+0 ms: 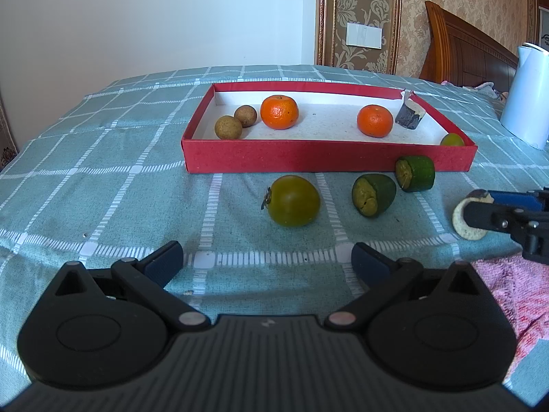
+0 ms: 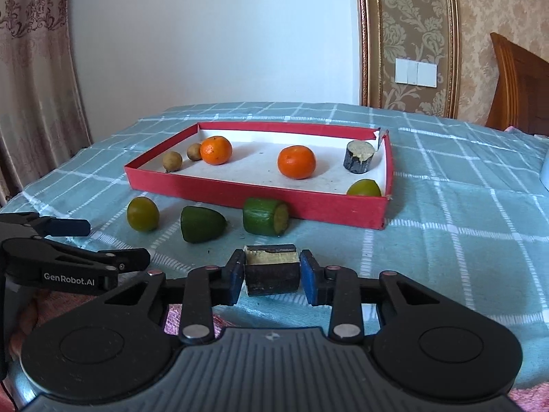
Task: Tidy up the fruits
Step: 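Carry the eggplant slice into the tray and open the right gripper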
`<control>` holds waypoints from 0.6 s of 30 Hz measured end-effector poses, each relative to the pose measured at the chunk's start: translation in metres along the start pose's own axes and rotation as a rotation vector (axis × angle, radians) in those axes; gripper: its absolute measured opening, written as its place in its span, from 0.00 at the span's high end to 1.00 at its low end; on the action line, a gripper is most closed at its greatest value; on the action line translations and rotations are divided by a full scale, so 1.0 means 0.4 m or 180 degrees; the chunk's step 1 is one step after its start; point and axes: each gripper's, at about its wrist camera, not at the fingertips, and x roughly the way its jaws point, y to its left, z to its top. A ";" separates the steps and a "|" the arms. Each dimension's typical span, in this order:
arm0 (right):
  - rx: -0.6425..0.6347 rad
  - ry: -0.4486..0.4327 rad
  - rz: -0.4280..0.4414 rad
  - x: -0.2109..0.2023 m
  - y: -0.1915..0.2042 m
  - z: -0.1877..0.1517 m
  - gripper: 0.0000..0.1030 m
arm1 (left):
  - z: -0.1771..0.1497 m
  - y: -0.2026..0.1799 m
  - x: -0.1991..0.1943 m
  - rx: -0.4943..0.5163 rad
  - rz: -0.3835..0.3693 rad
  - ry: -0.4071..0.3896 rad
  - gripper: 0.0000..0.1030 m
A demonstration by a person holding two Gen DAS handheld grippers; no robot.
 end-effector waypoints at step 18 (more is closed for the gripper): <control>-0.0225 -0.0370 -0.0330 0.029 -0.028 0.136 0.67 | 0.000 0.000 0.000 -0.0001 0.0000 0.0000 0.00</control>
